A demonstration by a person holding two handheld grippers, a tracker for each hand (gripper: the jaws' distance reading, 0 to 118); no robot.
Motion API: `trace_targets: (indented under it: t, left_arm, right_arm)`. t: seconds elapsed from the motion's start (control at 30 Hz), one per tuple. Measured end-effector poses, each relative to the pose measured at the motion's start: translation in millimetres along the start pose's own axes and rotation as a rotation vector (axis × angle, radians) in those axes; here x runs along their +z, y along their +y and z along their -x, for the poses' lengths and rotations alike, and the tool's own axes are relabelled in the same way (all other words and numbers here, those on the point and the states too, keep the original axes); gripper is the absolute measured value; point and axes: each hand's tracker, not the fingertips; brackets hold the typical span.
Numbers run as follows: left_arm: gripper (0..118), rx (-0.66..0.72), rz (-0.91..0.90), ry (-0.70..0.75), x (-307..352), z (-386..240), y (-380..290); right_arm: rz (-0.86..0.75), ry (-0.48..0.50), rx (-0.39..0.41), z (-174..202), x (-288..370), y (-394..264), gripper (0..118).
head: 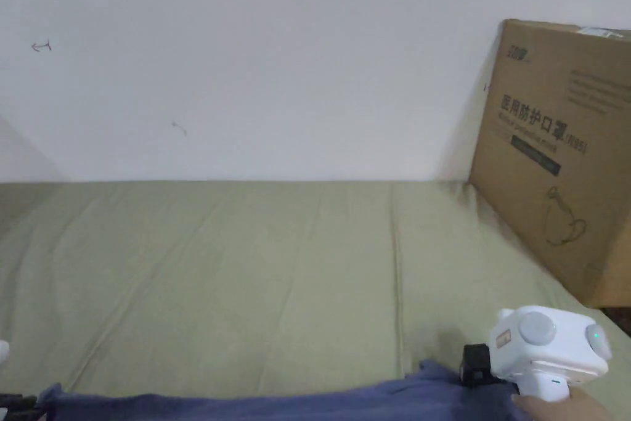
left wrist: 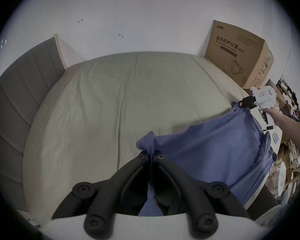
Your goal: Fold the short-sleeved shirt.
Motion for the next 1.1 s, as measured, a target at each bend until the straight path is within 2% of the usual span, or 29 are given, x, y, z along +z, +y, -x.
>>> trace_targets:
  t: [0.03,0.07,0.2,0.3,0.43,0.53,0.7,0.8,0.93,0.97,1.0,1.03,1.07,1.1]
  left_arm:
    - [4,0.001,0.003,0.003,0.6,-3.2,-0.3]
    - [4,0.005,0.005,0.003,-0.1,-3.0,0.1]
    - [4,0.018,-0.005,0.006,2.6,-4.0,-0.2]
    - [4,0.058,-0.027,-0.008,16.9,-2.6,-7.6]
    - [4,0.126,-0.068,-0.064,46.4,2.5,-29.2]
    - [4,0.152,-0.076,-0.124,71.7,1.1,-61.1]
    - [4,0.146,-0.004,-0.136,90.5,-12.6,-130.7]
    - [4,0.198,0.089,-0.158,79.5,-12.5,-178.7]
    - [4,0.225,0.147,-0.175,68.8,-9.3,-216.5]
    - [9,0.233,0.141,-0.177,68.6,-7.3,-218.1]
    - [21,0.249,0.132,-0.182,71.1,-7.2,-218.1]
    - [41,0.266,0.121,-0.179,75.7,-7.8,-215.0]
    - [77,0.274,0.11,-0.171,81.5,-8.2,-209.4]
    - [103,0.273,0.089,-0.174,88.0,-8.7,-201.5]
  right_arm:
    - [-0.038,0.043,0.009,-0.8,10.6,-1.3,1]
    - [-0.061,0.111,-0.005,0.8,26.4,-5.0,1]
    - [-0.153,0.216,-0.036,-15.1,90.4,-15.0,1]
    - [-0.246,0.234,0.015,-32.7,150.8,-38.1,1]
    - [-0.289,0.284,-0.028,-64.2,215.7,-89.2,1]
    - [-0.285,0.291,-0.033,-73.4,250.9,-148.0,1]
    - [-0.211,0.272,-0.04,-85.4,243.4,-235.8,1]
    - [-0.116,0.231,-0.088,-97.7,206.3,-273.3,1]
    - [-0.081,0.205,-0.147,-103.6,177.1,-296.0,1]
    - [-0.087,0.215,-0.152,-108.3,175.7,-294.0,7]
    - [-0.103,0.207,-0.149,-111.2,177.4,-290.4,21]
    - [-0.129,0.194,-0.136,-108.8,183.2,-286.2,47]
    - [-0.16,0.167,-0.115,-106.0,191.0,-279.4,89]
    - [-0.174,0.156,-0.095,-101.5,200.7,-273.6,106]
